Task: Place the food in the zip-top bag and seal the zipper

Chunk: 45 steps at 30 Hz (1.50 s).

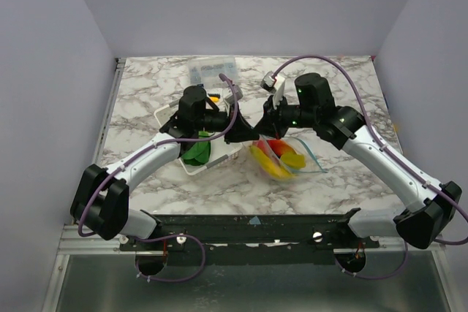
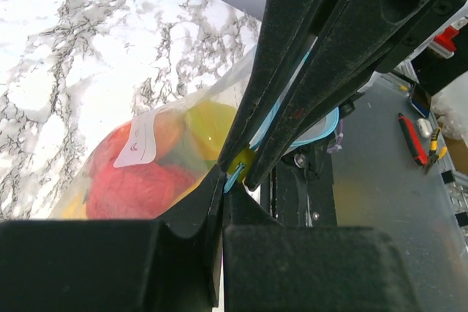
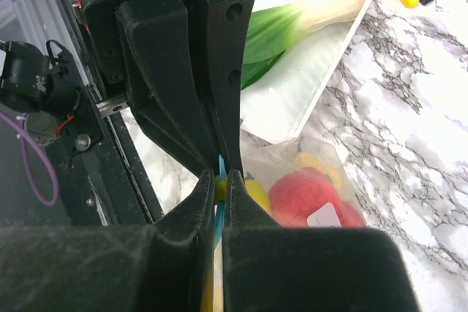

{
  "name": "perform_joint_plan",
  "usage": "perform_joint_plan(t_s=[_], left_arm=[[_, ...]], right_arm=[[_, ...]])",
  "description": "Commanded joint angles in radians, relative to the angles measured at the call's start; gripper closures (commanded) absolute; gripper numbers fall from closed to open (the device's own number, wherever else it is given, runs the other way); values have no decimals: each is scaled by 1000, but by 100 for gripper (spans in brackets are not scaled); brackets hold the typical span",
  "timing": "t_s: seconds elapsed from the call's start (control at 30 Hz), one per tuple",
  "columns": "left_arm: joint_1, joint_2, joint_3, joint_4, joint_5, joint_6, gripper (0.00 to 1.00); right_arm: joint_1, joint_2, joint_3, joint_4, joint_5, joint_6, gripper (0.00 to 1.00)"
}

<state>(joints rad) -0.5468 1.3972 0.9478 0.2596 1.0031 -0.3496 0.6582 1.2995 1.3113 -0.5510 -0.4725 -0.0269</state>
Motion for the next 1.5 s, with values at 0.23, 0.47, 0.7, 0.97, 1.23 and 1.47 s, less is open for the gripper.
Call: perform_joint_plan(t_s=[0.23, 0.47, 0.7, 0.97, 1.23, 1.47], left_arm=[[57, -21, -62, 145, -22, -89, 100], [87, -28, -82, 157, -72, -105, 100], [130, -31, -90, 134, -131, -107, 100], [192, -26, -85, 101, -161, -104, 100], [212, -23, -89, 107, -162, -106, 100], [225, -23, -90, 108, -157, -109, 100]], right_arm=[[1, -65, -23, -43, 98, 2, 99], [-1, -168, -85, -102, 161, 16, 99], [1, -265, -123, -200, 244, 24, 99], [1, -437, -166, -225, 280, 59, 99], [1, -607, -245, -211, 358, 73, 99], [1, -696, -273, -213, 402, 92, 99]])
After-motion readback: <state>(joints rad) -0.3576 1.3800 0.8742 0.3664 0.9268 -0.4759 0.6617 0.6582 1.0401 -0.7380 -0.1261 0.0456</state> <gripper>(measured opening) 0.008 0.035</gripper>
